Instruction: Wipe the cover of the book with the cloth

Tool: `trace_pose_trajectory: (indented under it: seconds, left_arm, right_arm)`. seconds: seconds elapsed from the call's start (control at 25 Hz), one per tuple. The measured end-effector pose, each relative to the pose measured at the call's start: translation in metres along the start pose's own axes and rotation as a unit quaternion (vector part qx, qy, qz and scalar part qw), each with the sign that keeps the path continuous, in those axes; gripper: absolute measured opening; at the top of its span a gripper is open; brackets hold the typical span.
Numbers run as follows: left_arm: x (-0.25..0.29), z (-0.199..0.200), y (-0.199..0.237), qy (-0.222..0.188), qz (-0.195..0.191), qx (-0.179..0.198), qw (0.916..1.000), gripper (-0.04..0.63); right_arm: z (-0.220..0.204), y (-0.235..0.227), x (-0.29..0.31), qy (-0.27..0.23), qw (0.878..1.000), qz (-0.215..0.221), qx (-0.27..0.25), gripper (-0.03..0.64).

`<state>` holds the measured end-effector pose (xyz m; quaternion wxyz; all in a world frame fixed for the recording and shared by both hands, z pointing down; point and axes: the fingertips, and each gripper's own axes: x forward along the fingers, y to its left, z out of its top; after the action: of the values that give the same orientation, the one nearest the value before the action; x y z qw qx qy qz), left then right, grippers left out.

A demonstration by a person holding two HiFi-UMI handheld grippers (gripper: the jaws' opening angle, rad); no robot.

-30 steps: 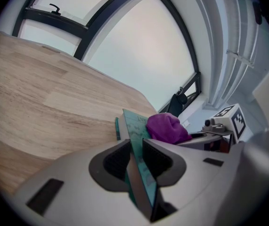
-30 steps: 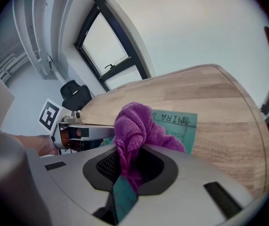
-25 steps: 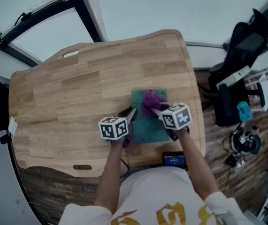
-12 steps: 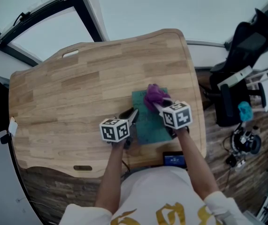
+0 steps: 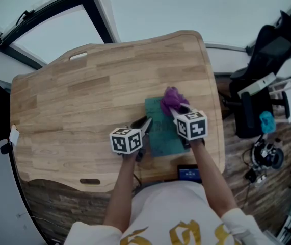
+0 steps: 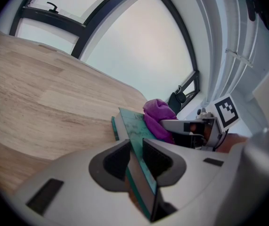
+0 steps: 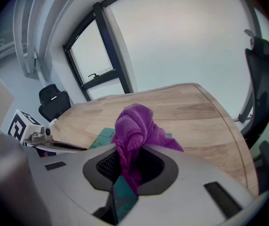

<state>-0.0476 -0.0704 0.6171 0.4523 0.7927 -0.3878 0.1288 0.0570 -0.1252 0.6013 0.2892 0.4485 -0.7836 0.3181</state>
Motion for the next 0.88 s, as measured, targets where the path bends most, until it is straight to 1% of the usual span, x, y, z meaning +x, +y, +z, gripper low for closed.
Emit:
trace_pose_trajectory:
  seconds: [0.6, 0.76, 0.88]
  left_arm:
    - [0.000, 0.000, -0.001, 0.001, 0.001, 0.000, 1.0000, 0.084]
    - [0.000, 0.000, -0.001, 0.001, 0.001, 0.000, 1.0000, 0.084]
    - [0.000, 0.000, -0.001, 0.001, 0.001, 0.000, 1.0000, 0.084]
  right_arm:
    - [0.000, 0.008, 0.004, 0.015, 1.000, 0.011, 0.001, 0.064]
    - [0.002, 0.021, 0.009, 0.017, 1.000, 0.022, -0.010, 0.064]
    - [0.003, 0.034, 0.014, 0.019, 0.999, 0.040, -0.014, 0.064]
